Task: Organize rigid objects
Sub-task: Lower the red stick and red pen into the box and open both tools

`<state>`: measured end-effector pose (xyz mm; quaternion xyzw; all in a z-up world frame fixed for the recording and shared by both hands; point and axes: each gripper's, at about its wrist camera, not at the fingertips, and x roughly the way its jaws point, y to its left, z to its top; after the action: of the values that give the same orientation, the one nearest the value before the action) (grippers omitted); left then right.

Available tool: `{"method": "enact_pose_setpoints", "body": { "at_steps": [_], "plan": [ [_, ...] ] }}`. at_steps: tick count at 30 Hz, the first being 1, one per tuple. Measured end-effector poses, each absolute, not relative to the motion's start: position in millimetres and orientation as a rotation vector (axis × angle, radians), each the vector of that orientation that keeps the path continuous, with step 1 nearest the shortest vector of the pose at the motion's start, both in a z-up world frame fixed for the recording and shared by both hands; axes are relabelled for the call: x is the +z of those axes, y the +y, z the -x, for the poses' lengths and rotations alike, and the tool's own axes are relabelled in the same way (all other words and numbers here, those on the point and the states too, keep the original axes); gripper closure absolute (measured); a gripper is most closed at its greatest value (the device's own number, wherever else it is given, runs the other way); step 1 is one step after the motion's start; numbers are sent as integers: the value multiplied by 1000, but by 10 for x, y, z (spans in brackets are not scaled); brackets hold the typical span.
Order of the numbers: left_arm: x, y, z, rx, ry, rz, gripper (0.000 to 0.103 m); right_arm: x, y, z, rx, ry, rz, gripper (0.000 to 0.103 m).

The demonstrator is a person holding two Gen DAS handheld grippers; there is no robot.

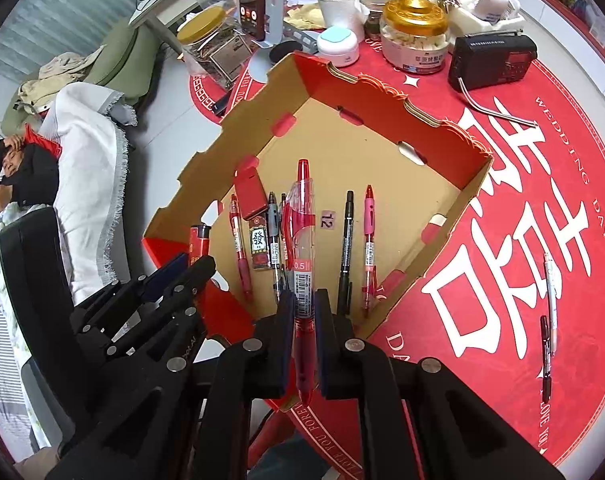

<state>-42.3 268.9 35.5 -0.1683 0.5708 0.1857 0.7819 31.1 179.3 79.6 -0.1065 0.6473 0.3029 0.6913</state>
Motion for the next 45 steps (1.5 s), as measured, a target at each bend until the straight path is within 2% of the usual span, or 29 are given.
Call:
{"method": "enact_pose_setpoints", "body": {
  "at_steps": [45],
  "plan": [
    [20, 2823, -21, 401, 1300, 330, 83, 431, 1806, -714, 608, 1477, 250, 92]
  ]
}}
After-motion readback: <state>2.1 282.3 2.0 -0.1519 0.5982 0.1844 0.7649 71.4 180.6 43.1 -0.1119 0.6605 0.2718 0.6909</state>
